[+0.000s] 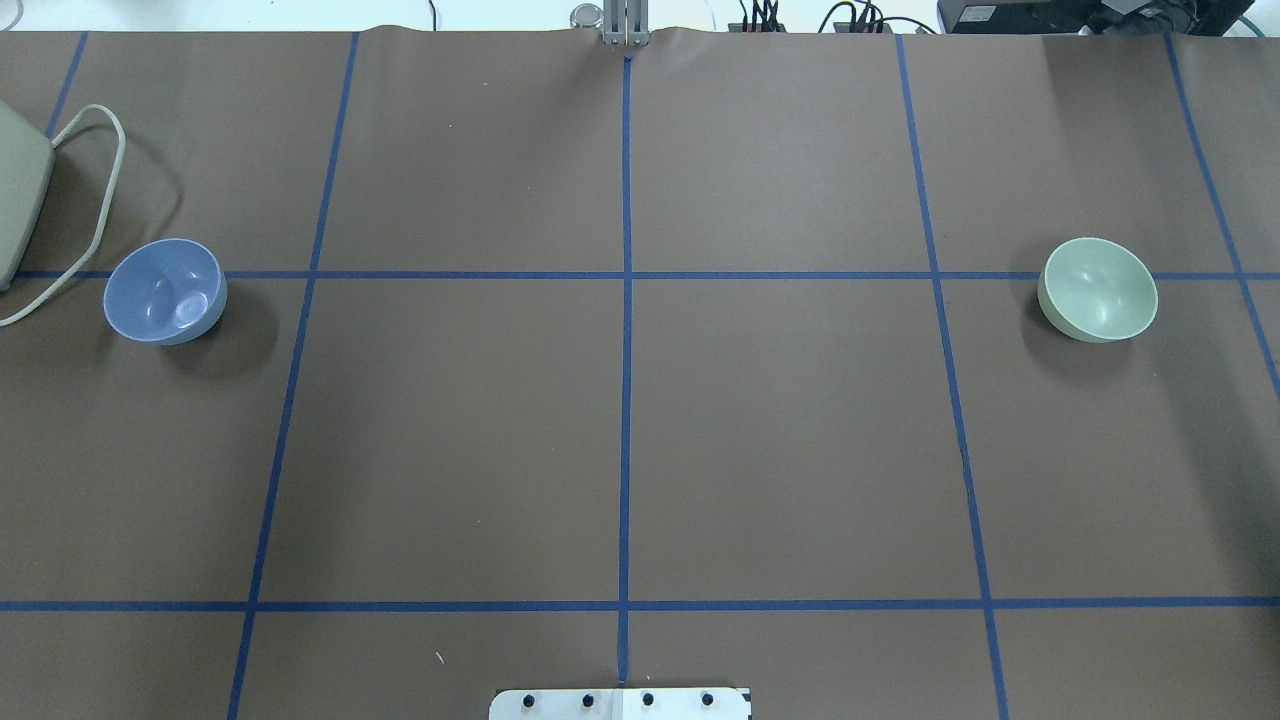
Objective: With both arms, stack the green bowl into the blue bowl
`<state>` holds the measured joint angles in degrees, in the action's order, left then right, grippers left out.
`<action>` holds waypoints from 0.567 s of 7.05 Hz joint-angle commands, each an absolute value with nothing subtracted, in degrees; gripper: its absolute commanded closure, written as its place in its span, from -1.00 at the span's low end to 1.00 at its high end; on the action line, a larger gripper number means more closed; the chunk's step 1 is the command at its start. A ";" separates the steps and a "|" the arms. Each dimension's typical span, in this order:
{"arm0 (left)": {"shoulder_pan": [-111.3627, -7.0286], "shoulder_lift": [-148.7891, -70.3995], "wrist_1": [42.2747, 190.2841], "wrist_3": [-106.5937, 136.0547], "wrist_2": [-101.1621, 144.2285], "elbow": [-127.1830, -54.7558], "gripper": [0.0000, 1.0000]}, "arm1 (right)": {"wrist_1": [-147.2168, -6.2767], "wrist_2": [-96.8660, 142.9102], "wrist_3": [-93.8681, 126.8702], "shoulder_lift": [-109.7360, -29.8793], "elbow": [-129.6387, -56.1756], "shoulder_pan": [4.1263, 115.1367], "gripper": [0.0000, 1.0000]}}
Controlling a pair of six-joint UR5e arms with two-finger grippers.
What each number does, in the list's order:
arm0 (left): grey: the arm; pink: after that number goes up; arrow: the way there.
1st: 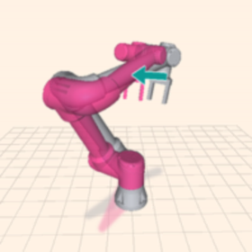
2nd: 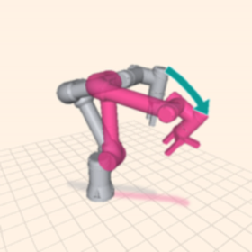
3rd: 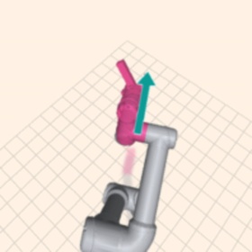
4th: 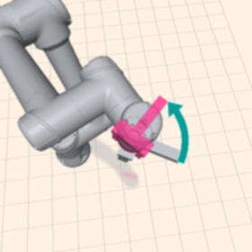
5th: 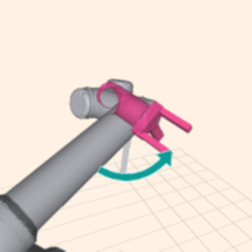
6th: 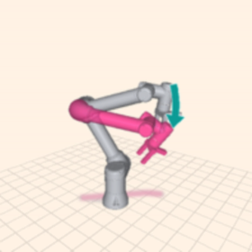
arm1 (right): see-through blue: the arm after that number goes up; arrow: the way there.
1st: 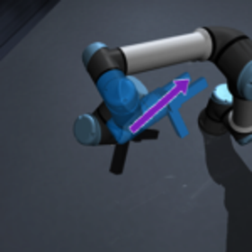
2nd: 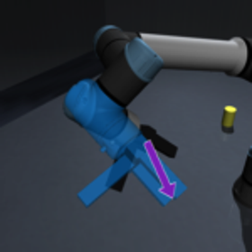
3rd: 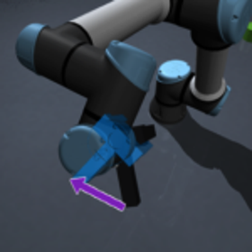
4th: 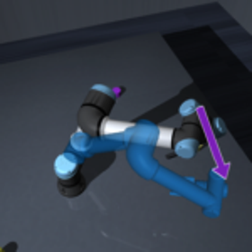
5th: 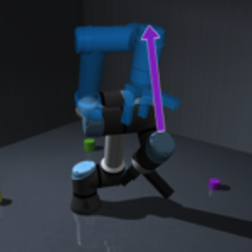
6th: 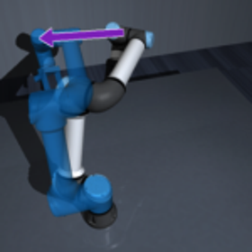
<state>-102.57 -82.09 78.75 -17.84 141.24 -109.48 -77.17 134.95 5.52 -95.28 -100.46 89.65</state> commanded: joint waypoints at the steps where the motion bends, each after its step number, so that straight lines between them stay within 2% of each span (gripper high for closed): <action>1: -102.57 -82.09 78.75 -17.75 141.07 -109.51 -0.96 | -76.73 134.83 5.28 -95.19 -100.72 89.21 -1.00; 4: -99.00 -84.96 78.75 -14.10 140.72 -109.51 -0.96 | -76.38 130.60 6.68 -95.44 -101.87 87.45 -1.00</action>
